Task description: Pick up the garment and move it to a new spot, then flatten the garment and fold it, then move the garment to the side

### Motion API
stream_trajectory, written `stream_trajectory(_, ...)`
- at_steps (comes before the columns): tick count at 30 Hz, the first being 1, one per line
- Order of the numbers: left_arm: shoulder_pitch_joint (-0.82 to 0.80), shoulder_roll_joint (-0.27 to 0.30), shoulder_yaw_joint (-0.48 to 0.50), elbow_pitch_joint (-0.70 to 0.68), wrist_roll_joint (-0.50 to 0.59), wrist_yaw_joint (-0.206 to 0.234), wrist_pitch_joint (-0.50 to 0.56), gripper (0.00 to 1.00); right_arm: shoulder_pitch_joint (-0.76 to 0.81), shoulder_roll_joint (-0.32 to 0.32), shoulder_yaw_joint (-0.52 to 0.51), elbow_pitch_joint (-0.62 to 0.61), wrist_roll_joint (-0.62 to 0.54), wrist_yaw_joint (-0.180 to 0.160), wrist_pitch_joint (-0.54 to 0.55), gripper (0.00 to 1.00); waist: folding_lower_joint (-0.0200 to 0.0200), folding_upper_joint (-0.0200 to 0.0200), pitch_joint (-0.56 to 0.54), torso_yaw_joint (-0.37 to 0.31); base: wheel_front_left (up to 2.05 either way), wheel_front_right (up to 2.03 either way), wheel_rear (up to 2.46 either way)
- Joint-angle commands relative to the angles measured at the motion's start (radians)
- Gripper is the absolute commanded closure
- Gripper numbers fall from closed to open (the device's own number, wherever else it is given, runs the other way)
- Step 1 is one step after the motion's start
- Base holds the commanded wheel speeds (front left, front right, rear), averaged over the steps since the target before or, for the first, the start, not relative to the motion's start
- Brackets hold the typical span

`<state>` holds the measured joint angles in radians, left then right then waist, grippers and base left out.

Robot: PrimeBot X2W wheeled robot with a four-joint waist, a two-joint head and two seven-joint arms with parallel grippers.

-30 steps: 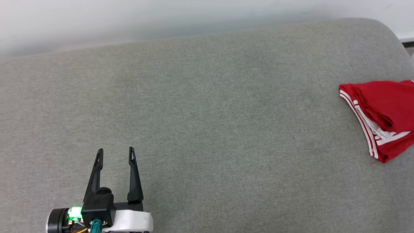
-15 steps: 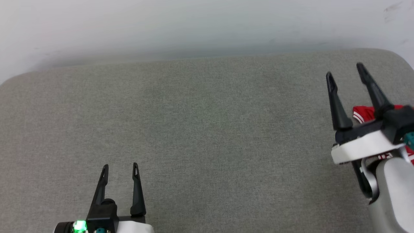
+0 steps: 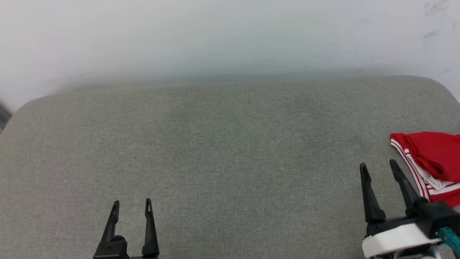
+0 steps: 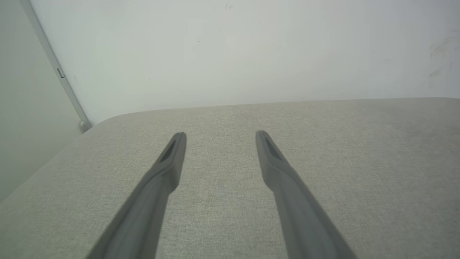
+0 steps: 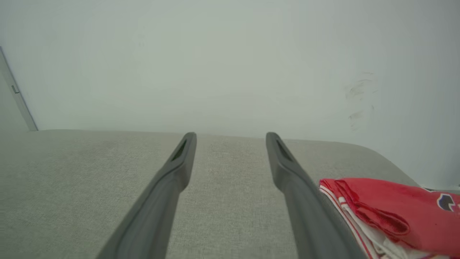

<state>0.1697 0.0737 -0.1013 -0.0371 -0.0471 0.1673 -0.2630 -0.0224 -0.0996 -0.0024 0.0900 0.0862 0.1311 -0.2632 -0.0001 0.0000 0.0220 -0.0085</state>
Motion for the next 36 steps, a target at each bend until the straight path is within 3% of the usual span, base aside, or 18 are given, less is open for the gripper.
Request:
stream_trajectory(1, 0.015, -0.005, 0.002, -0.002, -0.001, -0.008, -0.002, 0.00, 0.036, 0.013, -0.003, -0.014, 0.005, -0.001, -0.002, 0.00, 0.0001, 0.0000, -0.012, 0.001, 0.00, 0.00, 0.00)
stream_trajectory(8, 0.037, -0.010, 0.009, -0.001, -0.010, -0.035, -0.002, 0.00, 0.149, 0.045, -0.031, -0.058, 0.024, -0.001, -0.002, 0.00, 0.0001, 0.0000, -0.036, 0.012, 0.00, 0.00, 0.00)
stream_trajectory(19, 0.050, -0.014, 0.028, 0.013, -0.002, -0.059, -0.002, 0.00, 0.167, 0.051, -0.028, -0.069, 0.031, -0.001, -0.002, 0.00, 0.0001, 0.0000, -0.043, 0.012, 0.00, 0.00, 0.00)
stream_trajectory(20, 0.038, -0.014, 0.025, 0.012, -0.006, -0.059, 0.000, 1.00, 0.166, 0.046, -0.028, -0.066, 0.030, 0.000, 0.000, 1.00, 0.0001, 0.0000, -0.043, 0.012, 0.00, 0.00, 0.00)
stream_trajectory(25, 0.040, -0.016, 0.020, 0.044, -0.026, -0.060, 0.006, 1.00, 0.170, 0.046, -0.022, -0.030, 0.051, 0.000, 0.004, 1.00, 0.0001, 0.0000, -0.043, 0.012, 0.00, 0.00, 0.00)
stream_trajectory(36, -0.007, -0.002, 0.032, 0.075, -0.273, -0.094, 0.047, 1.00, 0.130, 0.034, -0.020, -0.004, 0.286, 0.000, 0.047, 1.00, 0.0001, 0.0000, -0.041, 0.012, 0.00, 0.00, 0.00)
